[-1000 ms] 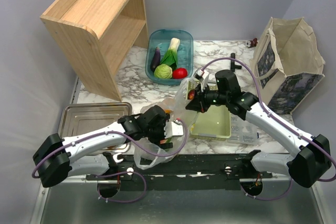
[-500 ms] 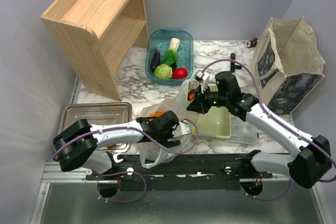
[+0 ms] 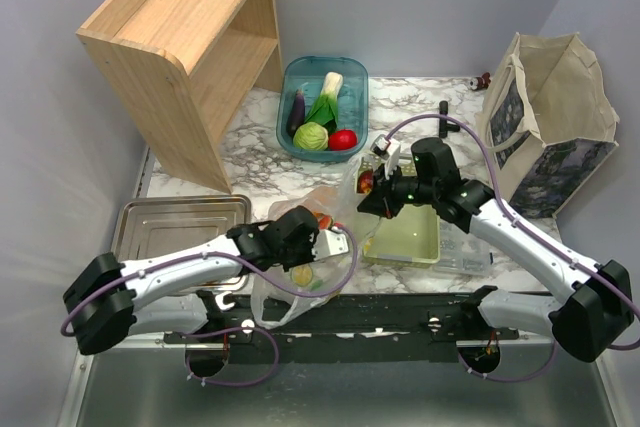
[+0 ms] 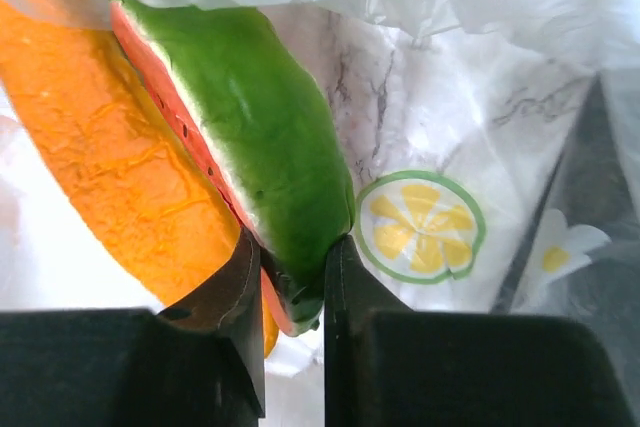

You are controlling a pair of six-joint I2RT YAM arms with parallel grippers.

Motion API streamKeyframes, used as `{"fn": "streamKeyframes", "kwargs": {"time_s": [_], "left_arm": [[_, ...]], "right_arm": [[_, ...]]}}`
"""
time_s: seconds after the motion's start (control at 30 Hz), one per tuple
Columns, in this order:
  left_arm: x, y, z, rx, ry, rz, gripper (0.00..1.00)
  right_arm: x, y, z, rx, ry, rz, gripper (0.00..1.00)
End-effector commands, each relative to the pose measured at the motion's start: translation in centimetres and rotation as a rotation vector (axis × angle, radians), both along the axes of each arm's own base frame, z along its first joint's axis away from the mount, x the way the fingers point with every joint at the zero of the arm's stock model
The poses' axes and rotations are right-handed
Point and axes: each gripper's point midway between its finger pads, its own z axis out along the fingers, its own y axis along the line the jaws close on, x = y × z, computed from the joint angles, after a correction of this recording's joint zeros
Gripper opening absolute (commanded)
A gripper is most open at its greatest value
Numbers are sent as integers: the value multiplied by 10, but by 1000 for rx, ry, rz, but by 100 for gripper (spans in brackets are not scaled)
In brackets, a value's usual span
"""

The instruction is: Untie the knot of the grocery bags and take out the mixed food

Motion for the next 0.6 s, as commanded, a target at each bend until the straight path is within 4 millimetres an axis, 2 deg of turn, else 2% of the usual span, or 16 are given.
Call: {"fn": "streamKeyframes", "kwargs": {"time_s": [0.0,0.17,0.37,0.43,0.57], "left_arm": [[-19,-7,43,-141,57,-70,0],[-32,0,68,-206,20,-168,0],[-65,9,100,-295,20,-371,0],[-69,10,114,-342,-26,-404,0],[-73,-1,165,-505,-129,-449,0]], "right_arm": [[-2,-5,2,-1,-10,-11,1],[-1,-5,6,11,-9,-27,1],[-1,-4,9,22,-8,-34,1],[0,-4,9,24,-6,-40,1],[-2,-3,7,29,10,-34,1]]}}
